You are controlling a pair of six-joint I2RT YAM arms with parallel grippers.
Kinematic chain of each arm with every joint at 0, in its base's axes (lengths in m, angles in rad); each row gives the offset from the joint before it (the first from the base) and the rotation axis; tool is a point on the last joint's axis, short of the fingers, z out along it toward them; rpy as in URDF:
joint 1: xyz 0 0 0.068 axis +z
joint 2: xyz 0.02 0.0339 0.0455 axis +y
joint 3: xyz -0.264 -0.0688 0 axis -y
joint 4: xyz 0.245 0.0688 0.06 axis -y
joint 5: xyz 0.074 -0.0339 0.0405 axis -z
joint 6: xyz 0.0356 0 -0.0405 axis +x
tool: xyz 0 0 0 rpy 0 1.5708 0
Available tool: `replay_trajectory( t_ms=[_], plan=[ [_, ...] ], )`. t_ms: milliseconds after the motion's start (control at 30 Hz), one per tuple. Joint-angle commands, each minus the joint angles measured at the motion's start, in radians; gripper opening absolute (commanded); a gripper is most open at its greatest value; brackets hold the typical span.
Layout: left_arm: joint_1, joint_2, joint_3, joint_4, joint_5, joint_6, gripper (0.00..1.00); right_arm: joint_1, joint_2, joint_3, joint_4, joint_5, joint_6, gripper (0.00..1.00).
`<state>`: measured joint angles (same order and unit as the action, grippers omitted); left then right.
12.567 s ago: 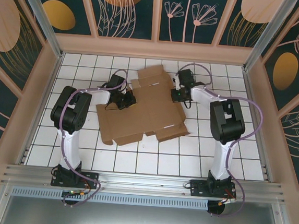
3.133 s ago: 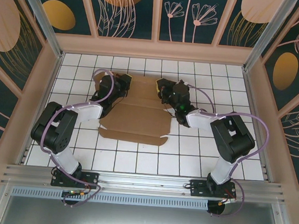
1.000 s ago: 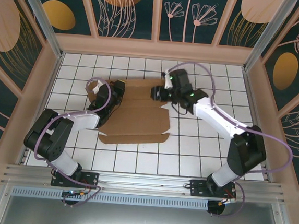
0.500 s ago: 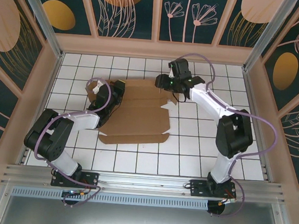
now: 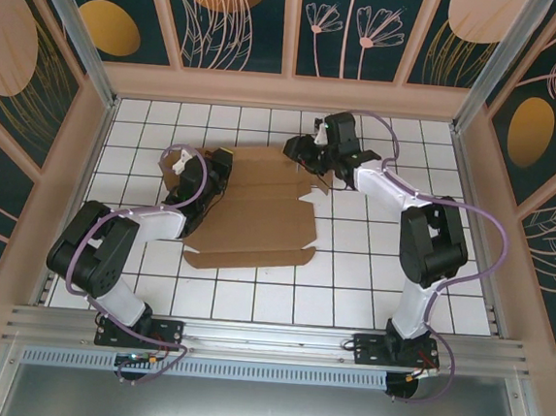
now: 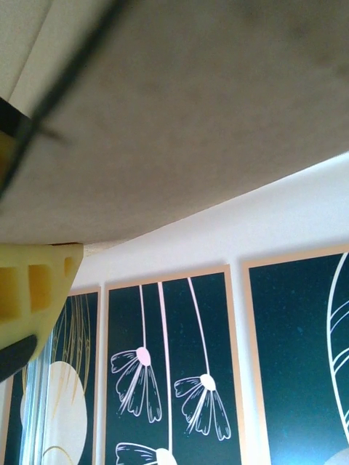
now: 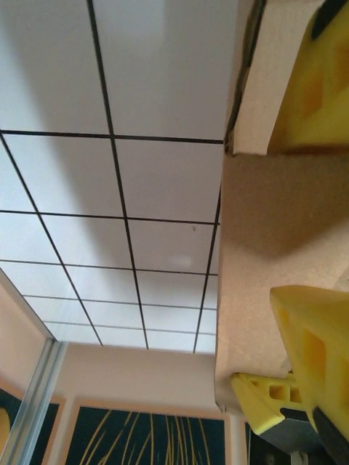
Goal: Fold the paper box
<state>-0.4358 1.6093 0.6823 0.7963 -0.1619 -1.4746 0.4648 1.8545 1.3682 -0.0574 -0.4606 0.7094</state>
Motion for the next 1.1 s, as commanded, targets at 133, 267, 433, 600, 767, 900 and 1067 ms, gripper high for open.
replay_trajectory(
  t_ms=[133,267,433,600,767,900,1067],
  plan=[
    [-0.007,0.014,-0.024,-0.051,0.019,0.033,0.00,-0.003,-0.070,-0.023,-0.084,0.203,-0.121,0.46],
    [-0.008,0.018,-0.034,-0.051,0.024,0.034,0.00,-0.005,-0.218,-0.172,-0.048,0.327,-0.197,0.49],
    [-0.010,0.006,-0.044,-0.055,0.012,0.038,0.00,0.016,-0.342,-0.358,-0.005,0.467,-0.244,0.29],
    [-0.012,0.004,-0.029,-0.077,0.006,0.046,0.00,0.075,-0.270,-0.409,0.003,0.545,-0.240,0.04],
    [-0.012,0.009,-0.015,-0.095,0.007,0.052,0.00,0.100,-0.143,-0.365,0.017,0.607,-0.206,0.00],
    [-0.012,0.006,-0.012,-0.102,0.005,0.052,0.00,0.095,-0.046,-0.297,0.012,0.708,-0.205,0.00],
    [-0.012,0.006,-0.010,-0.102,0.012,0.054,0.00,0.092,0.013,-0.269,0.031,0.765,-0.200,0.00]
  ],
)
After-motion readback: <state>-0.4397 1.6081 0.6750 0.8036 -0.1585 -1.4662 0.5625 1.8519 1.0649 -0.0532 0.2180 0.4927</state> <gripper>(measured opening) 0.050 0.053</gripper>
